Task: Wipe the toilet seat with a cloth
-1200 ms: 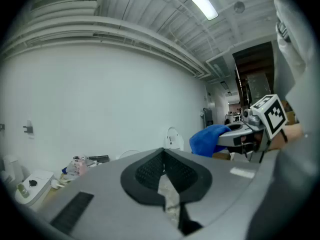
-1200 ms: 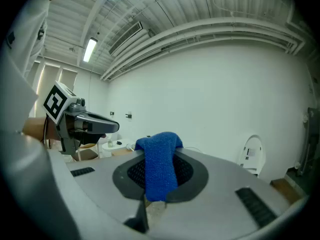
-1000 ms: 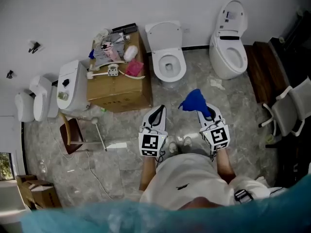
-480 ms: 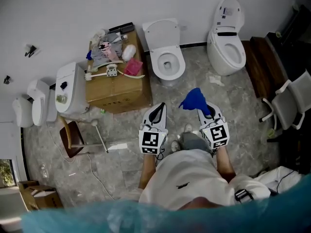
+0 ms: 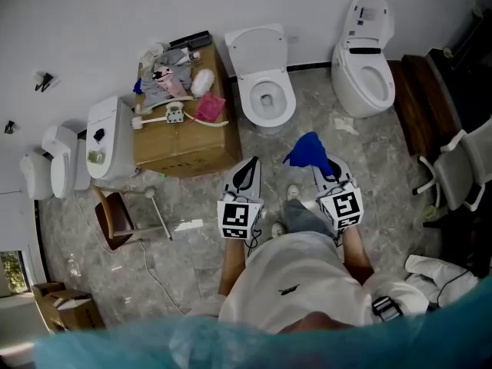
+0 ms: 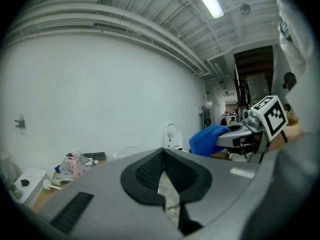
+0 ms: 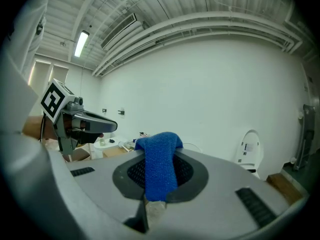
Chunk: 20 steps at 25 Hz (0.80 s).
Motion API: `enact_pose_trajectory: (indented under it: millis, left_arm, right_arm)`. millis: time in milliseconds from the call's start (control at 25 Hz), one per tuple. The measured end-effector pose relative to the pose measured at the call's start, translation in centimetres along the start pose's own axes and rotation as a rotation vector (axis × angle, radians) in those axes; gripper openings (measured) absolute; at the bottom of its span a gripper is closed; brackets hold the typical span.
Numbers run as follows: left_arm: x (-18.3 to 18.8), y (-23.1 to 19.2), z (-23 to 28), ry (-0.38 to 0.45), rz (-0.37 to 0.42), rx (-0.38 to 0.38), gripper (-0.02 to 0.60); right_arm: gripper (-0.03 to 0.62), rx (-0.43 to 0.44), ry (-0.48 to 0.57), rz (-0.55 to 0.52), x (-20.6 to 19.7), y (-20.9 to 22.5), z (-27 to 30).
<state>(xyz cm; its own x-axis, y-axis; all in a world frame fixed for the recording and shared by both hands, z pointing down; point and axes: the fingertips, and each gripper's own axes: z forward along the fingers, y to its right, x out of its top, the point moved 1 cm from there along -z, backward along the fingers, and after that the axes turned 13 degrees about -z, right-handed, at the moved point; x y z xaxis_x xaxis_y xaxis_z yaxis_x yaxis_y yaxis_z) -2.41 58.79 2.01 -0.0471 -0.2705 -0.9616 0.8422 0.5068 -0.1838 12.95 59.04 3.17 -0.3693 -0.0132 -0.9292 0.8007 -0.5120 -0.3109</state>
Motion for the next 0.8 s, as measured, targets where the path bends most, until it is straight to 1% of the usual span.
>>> enact_pose_trajectory:
  millis: [200,520,800]
  left_arm:
    - [1.1,-1.5,4.7,-0.009,0.008,0.017,0.009]
    - [3.4,-3.2,12.0,-0.015,0.001,0.062,0.009]
    - [5.1,-4.7,17.2,0.005,-0.011,0.108,0.009]
  right_arm:
    - [0.021,0.028,0.014,0.003,-0.3,3.0,4.1]
    - [0.021,0.064,0.037,0.006,-0.5,9.7,10.0]
    - [0.021,0.108,0.062,0.004,-0.6,13.8,14.5]
